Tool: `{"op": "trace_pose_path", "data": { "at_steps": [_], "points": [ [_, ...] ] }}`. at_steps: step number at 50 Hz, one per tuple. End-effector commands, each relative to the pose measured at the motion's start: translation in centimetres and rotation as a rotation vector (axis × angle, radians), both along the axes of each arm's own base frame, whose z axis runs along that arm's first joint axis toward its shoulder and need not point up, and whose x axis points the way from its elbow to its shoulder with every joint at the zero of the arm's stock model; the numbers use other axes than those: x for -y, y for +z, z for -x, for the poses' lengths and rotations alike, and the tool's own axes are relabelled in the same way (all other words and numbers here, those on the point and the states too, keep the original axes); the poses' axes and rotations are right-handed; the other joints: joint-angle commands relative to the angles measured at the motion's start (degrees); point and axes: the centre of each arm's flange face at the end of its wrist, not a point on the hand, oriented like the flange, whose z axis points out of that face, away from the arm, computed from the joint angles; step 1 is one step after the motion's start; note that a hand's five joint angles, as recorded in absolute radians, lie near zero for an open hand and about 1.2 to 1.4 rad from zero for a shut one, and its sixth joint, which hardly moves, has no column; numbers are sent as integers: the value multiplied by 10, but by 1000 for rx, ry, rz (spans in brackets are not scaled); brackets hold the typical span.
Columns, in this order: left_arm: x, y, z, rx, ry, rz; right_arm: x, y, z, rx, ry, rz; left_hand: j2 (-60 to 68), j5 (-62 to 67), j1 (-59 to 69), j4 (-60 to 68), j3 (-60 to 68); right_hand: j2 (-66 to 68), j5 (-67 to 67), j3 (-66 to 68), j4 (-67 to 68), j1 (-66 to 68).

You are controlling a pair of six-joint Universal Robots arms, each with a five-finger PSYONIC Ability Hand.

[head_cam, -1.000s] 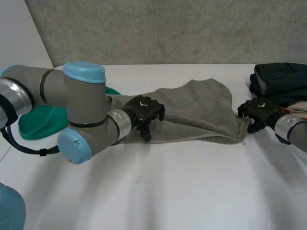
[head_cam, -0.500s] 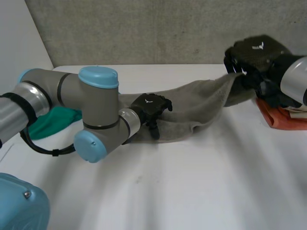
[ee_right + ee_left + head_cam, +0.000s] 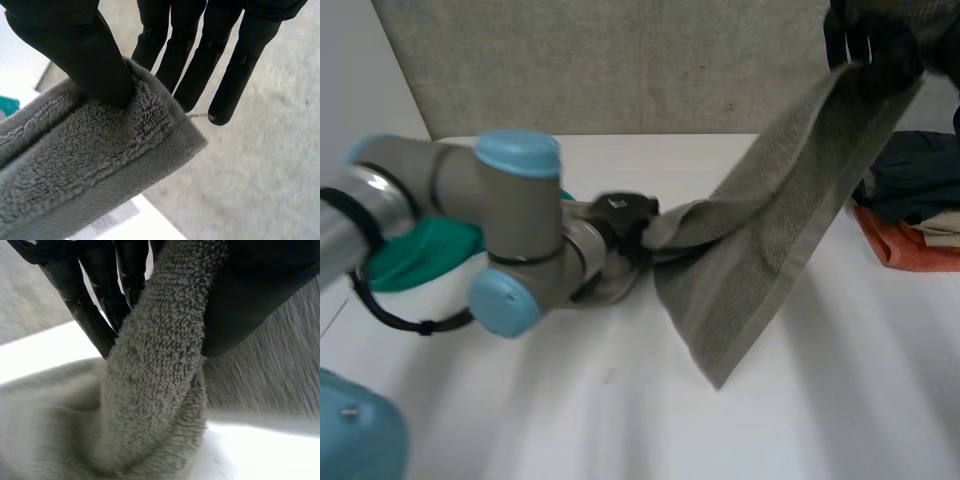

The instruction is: Fold the laundry.

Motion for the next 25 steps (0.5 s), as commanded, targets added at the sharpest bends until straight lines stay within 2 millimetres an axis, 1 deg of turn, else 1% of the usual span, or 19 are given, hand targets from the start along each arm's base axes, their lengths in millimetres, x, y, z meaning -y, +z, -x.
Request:
{"op": "trace_pose_path", "data": {
  "at_steps": [1,3,4,7,8,11,12,15,16,18,19,20,21,22,25],
  "points": [
    [7,89,-51,-58,67,178,46,-72,18,-162,-83,-175,121,141,139,119,127,126,133,121,116,155],
    [4,106,-61,-47,57,232,52,-91,19,-207,-88,-210,121,141,139,119,127,126,133,121,116,155],
    [0,116,-68,-21,39,280,56,-109,18,-248,-80,-245,121,141,139,119,127,126,133,121,116,155],
    [-3,119,-76,48,10,320,61,-136,19,-299,-71,-294,121,141,139,119,127,126,133,121,116,155],
    [-3,115,-80,100,0,325,63,-153,19,-327,-62,-329,121,141,139,119,127,126,133,121,116,155],
    [6,103,-84,172,3,327,69,-177,17,-344,-56,-367,121,141,139,119,127,126,133,121,116,155],
    [16,90,-86,213,13,320,75,-190,14,-345,-53,-368,121,141,139,119,127,126,133,121,116,155],
    [38,69,-88,264,33,322,87,-202,7,-328,-54,-331,121,141,139,119,127,126,133,121,116,155],
    [54,67,-86,275,49,362,99,-203,1,-305,-60,-270,121,141,139,119,127,126,133,121,116,155],
    [69,70,-81,274,61,421,114,-196,-4,-268,-81,-180,121,141,139,119,127,126,133,121,116,155],
    [81,81,-74,255,70,497,131,-181,-9,-217,-116,-70,121,141,139,119,127,126,133,121,116,155],
    [87,89,-71,244,76,543,139,-172,-11,-188,-136,-12,121,141,139,119,127,126,133,121,116,155],
    [90,103,-68,226,89,597,146,-161,-14,-157,-157,48,121,141,139,119,127,126,133,121,116,155],
    [96,134,-66,178,119,715,158,-136,-16,-91,-201,173,121,141,139,119,127,126,133,121,116,155],
    [99,184,-65,89,170,899,170,-95,-18,16,-258,356,121,141,139,119,127,126,133,121,116,155]
  ]
}}
